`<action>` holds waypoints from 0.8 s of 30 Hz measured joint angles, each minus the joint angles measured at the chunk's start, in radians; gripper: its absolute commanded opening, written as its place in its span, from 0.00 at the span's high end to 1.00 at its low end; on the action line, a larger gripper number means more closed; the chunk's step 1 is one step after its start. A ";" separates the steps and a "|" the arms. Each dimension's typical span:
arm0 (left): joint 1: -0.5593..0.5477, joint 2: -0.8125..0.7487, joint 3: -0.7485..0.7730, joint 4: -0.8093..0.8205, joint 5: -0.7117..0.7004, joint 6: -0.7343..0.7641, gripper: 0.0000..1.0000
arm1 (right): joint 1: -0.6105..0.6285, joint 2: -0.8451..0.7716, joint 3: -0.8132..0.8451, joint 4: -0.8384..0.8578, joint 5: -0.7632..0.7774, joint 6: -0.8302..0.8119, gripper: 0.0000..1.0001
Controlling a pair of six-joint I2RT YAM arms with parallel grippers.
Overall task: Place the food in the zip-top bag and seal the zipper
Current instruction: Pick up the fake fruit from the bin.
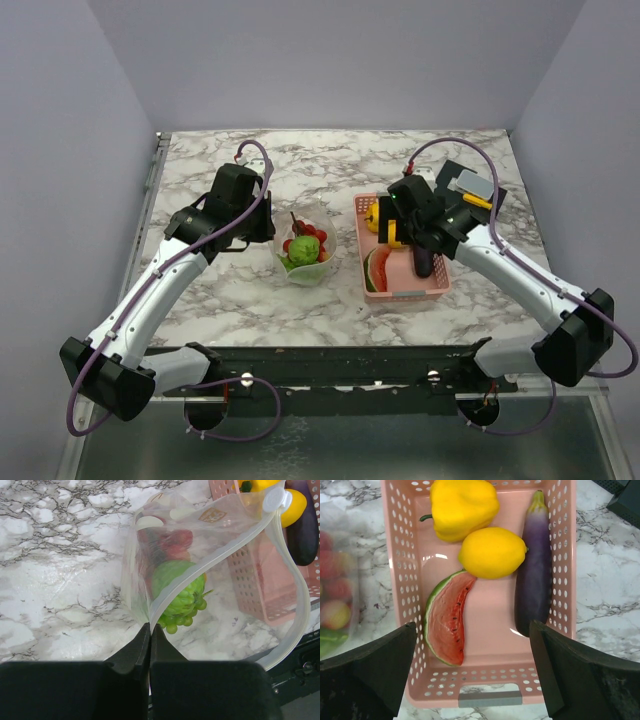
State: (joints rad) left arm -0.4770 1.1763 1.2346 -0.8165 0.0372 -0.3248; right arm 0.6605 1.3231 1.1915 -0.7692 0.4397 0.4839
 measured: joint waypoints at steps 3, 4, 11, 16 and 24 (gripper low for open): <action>0.000 0.000 0.000 0.000 0.000 0.000 1.00 | -0.024 0.040 0.000 0.019 -0.009 0.031 0.00; 0.000 0.000 0.000 0.000 0.000 0.000 1.00 | -0.030 0.053 0.000 0.022 -0.009 0.047 0.00; 0.000 0.000 0.000 0.000 0.000 0.000 1.00 | -0.062 0.126 0.000 0.045 -0.021 0.196 0.00; 0.000 0.000 0.000 0.000 0.000 0.000 1.00 | -0.108 0.160 0.000 0.070 -0.040 0.312 0.01; 0.000 0.000 0.000 0.000 0.000 0.000 1.00 | -0.178 0.197 -0.032 0.117 -0.077 0.492 0.02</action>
State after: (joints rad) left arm -0.4770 1.1763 1.2346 -0.8169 0.0368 -0.3244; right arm 0.4824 1.5204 1.1599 -0.6525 0.3626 0.9764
